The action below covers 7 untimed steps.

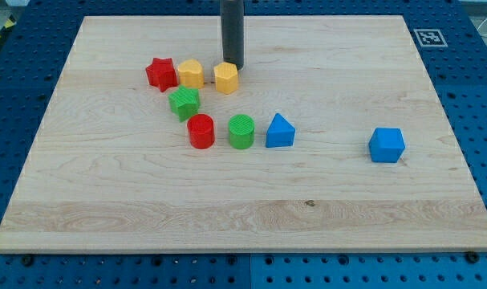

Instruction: Move the blue cube towards the center

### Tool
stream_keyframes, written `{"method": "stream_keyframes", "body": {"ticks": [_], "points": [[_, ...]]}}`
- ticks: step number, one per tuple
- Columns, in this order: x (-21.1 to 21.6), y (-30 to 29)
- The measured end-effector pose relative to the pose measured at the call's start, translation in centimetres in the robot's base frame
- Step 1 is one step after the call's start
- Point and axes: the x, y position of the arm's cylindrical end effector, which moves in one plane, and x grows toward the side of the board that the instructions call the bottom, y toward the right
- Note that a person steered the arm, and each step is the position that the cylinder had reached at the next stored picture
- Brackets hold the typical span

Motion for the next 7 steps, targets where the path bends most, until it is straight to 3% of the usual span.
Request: {"method": "stream_keyframes", "body": {"ticks": [2, 3, 4, 7], "points": [[-4.5, 1.6], [-4.5, 1.7], [-4.0, 5.4], [7.6, 27.8]]}}
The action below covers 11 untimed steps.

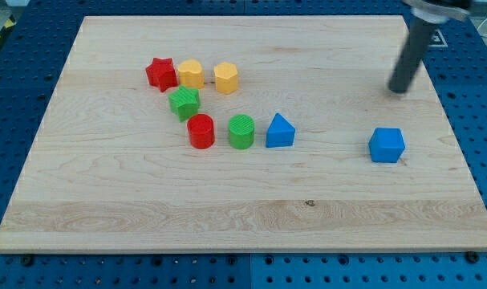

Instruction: Move the blue cube towards the center

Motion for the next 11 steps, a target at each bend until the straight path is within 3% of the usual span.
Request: {"method": "stream_keyframes", "body": {"ticks": [3, 9, 11], "points": [[13.8, 4.6], [12.8, -3.3], [9.0, -4.4]]}}
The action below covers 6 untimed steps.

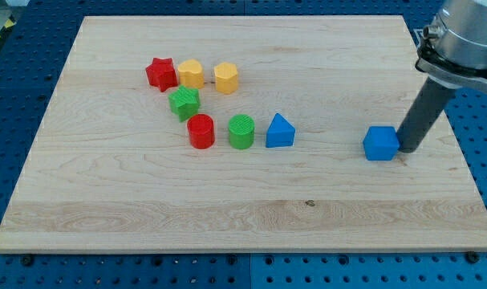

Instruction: Move the blue cube towards the center

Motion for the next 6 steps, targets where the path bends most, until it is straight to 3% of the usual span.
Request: {"method": "stream_keyframes", "body": {"ticks": [3, 4, 6], "points": [[5.0, -0.5], [2.5, -1.0], [1.9, -1.9]]}}
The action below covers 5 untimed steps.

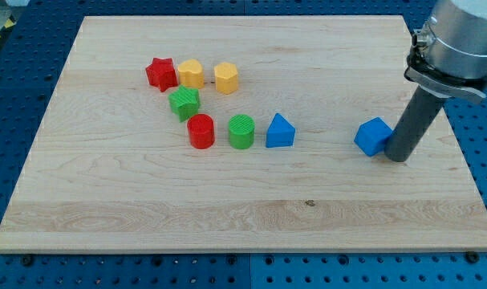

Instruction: Move the blue cube towards the center

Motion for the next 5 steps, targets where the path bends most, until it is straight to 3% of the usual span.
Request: {"method": "stream_keyframes", "body": {"ticks": [2, 5], "points": [[-0.3, -1.2], [-5.0, -2.4]]}}
